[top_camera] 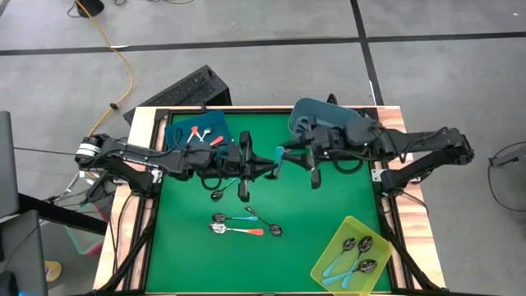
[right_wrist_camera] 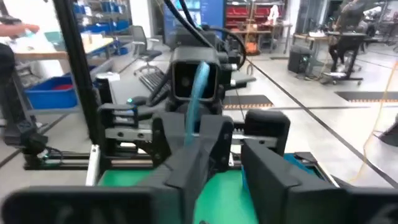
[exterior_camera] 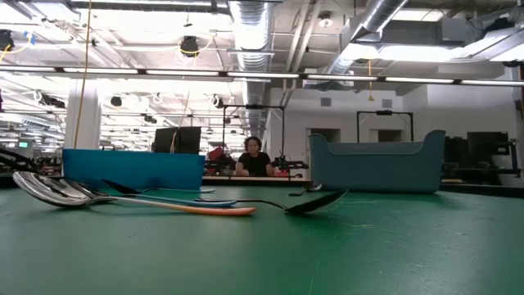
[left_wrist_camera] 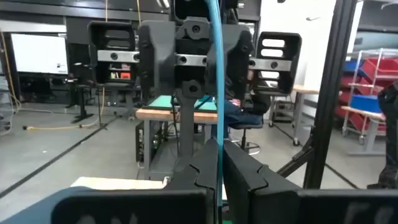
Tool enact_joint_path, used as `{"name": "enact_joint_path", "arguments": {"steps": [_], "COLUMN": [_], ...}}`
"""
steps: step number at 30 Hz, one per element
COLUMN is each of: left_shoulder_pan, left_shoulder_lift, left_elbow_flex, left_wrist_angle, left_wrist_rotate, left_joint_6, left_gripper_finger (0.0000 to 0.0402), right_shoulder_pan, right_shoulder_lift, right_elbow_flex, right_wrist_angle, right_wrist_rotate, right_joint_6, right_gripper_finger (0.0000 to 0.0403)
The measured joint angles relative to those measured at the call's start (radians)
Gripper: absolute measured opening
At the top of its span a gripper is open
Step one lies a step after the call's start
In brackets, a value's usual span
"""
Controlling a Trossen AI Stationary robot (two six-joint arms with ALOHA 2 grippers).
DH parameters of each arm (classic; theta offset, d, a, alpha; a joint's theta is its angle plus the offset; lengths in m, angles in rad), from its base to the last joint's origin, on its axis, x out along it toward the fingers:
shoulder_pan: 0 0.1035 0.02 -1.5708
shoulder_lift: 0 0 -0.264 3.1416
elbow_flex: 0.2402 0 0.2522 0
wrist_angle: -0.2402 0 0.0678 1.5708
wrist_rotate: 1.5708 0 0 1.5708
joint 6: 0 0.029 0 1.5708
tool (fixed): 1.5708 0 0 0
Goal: Sort silverware by color (type)
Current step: Put the blue spoon into the yellow bin
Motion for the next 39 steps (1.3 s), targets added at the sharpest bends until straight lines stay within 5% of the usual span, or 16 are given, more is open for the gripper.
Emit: {"name": "enact_joint_path", "arguments": {"steps": [8,27,39], "left_shoulder_pan": [0.000,0.008,0.008], "left_shoulder_lift": [0.000,-0.033,-0.021], "left_elbow_flex": [0.000,0.001,0.001], "left_wrist_angle": [-0.006,0.026,0.026], "left_wrist_rotate": [-0.018,-0.044,-0.020], "left_joint_6": [0.047,0.043,0.043], "left_gripper_finger": [0.0000,0.0000,0.0000], "right_shoulder_pan": [0.002,0.024,0.019], "right_shoulder_lift": [0.024,-0.049,0.071], "right_elbow_flex": [0.000,0.003,0.000], "right_wrist_angle": [0.000,-0.028,0.110], "right_wrist_rotate": [0.011,0.027,0.025], "right_joint_6": [0.035,0.008,0.008], "right_gripper_finger": [0.0235,0.0227,0.0227]}}
